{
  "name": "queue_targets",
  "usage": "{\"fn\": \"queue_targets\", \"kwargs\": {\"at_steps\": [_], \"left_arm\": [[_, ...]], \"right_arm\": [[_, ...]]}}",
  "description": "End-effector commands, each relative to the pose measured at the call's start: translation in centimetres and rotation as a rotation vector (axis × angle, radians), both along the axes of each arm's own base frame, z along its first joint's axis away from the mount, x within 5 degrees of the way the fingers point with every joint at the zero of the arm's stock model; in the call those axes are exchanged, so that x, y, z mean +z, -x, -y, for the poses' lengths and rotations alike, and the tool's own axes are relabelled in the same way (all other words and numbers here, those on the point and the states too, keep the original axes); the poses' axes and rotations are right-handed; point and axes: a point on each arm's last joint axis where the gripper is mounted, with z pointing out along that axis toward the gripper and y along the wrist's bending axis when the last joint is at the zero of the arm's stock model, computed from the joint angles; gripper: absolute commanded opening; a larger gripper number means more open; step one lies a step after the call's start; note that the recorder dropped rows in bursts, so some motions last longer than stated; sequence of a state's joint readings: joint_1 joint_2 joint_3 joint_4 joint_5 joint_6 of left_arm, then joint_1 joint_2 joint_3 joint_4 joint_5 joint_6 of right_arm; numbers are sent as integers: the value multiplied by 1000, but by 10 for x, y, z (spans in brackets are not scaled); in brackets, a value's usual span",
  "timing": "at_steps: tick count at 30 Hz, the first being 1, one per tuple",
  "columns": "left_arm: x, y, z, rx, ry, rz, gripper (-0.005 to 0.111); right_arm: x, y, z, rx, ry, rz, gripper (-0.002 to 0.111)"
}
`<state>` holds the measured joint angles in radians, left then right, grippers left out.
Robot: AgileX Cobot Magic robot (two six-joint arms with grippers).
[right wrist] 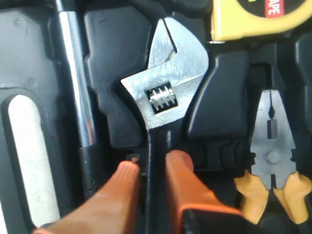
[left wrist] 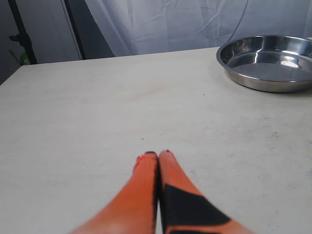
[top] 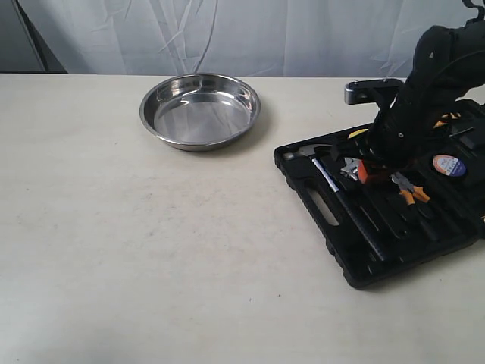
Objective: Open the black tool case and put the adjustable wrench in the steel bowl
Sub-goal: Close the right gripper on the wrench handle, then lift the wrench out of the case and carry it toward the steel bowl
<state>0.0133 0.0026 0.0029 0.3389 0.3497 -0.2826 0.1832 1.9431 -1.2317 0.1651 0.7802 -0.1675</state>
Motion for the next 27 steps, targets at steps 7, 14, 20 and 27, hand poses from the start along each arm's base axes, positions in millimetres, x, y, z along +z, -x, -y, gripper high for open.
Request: {"fn": "queue_targets", "kwargs": {"at_steps": [7, 14, 20, 27], "left_arm": [[2, 0, 0, 1, -2, 15, 0], [2, 0, 0, 1, -2, 15, 0], [2, 0, 0, 1, -2, 15, 0], [2, 0, 0, 1, -2, 15, 0]], "right_arm": [[-23, -1, 1, 9, 17, -63, 46], [-41, -1, 1, 9, 25, -110, 39], [-44, 1, 1, 28, 30, -138, -1], [-29, 1, 1, 30, 24, -105, 0]]}}
